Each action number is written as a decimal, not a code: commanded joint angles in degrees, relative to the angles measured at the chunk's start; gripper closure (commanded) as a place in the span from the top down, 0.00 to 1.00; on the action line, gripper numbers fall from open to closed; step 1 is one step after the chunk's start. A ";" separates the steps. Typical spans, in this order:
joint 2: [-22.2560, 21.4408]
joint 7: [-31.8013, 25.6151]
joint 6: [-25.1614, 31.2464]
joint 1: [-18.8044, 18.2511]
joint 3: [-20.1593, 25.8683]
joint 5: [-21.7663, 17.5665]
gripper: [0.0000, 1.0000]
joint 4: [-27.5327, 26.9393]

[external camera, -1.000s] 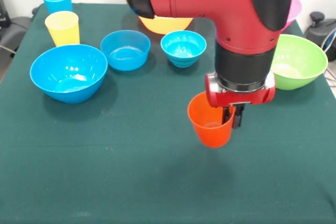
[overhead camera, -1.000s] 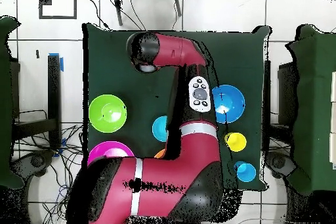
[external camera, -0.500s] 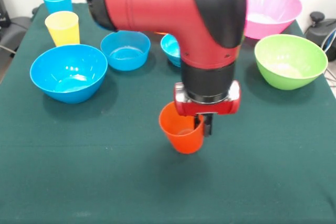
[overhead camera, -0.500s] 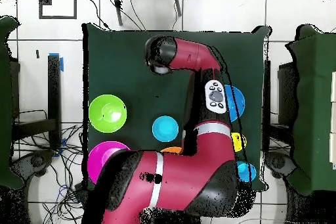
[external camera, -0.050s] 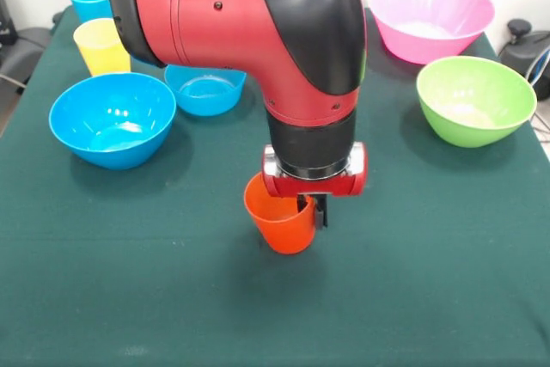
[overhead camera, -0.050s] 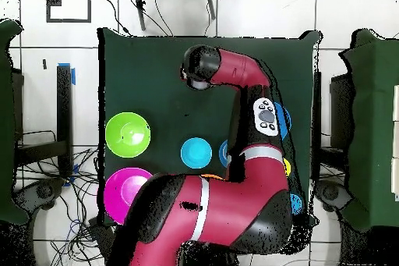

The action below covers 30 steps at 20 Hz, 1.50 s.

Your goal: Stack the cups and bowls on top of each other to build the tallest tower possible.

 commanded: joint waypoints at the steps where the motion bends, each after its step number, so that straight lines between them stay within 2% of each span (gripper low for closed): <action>1: 3.02 -3.99 -8.94 -0.62 5.67 -4.70 0.00 5.14; 5: 3.01 -1.70 -9.66 1.11 3.96 -5.31 0.00 4.60; 24: 2.30 -1.32 -12.94 1.83 3.30 -5.89 0.00 6.39; 30: 1.90 0.41 -13.80 3.66 1.67 -6.25 0.00 7.02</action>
